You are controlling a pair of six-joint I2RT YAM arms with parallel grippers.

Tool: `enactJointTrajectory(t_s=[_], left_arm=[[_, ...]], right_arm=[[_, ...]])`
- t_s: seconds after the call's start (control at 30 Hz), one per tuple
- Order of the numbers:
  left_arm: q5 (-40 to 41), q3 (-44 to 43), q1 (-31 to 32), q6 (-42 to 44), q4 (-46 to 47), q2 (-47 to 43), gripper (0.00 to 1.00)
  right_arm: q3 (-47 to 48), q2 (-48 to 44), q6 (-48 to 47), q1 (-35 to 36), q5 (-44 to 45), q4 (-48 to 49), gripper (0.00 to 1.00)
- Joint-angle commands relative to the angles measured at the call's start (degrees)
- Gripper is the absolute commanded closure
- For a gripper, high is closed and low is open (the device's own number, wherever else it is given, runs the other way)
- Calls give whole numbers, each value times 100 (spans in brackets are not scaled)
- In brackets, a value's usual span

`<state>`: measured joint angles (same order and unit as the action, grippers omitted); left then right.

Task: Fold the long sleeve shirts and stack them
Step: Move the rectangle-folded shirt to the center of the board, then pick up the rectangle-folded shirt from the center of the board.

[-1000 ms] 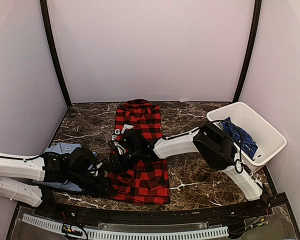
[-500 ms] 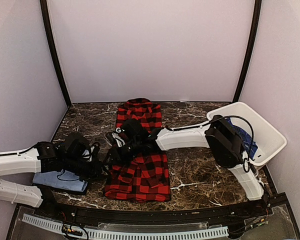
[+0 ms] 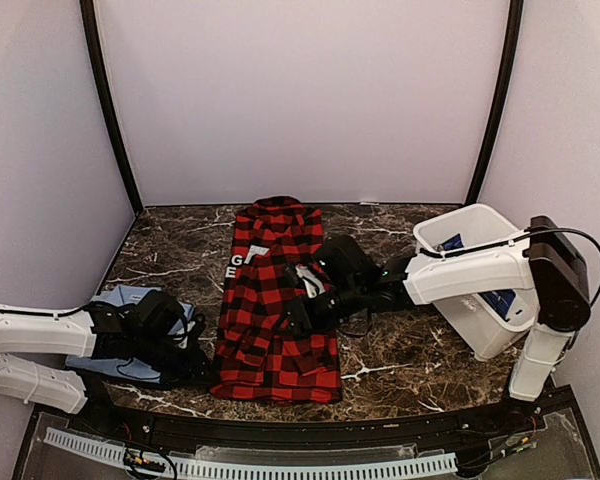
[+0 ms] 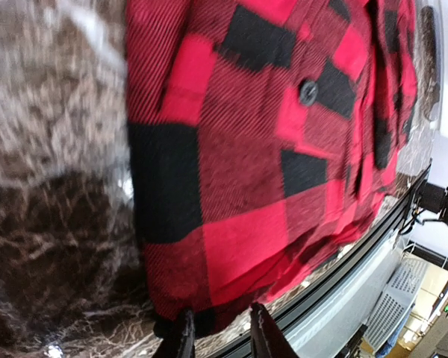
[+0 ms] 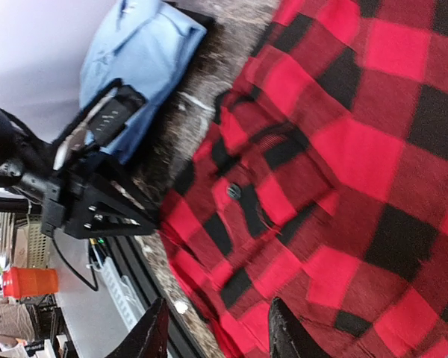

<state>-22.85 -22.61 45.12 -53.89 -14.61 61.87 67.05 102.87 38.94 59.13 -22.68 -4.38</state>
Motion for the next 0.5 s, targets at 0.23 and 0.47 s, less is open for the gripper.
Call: enactJointTrajectory(t_s=[0.23, 0.47], left_arm=[[42, 221, 1013, -550, 610, 422, 76], [303, -171, 1174, -539, -203, 30, 75]], right_arm=[[-2006, -1565, 597, -178, 992, 34, 57], [-2585, -1770, 791, -191, 1024, 72, 54]])
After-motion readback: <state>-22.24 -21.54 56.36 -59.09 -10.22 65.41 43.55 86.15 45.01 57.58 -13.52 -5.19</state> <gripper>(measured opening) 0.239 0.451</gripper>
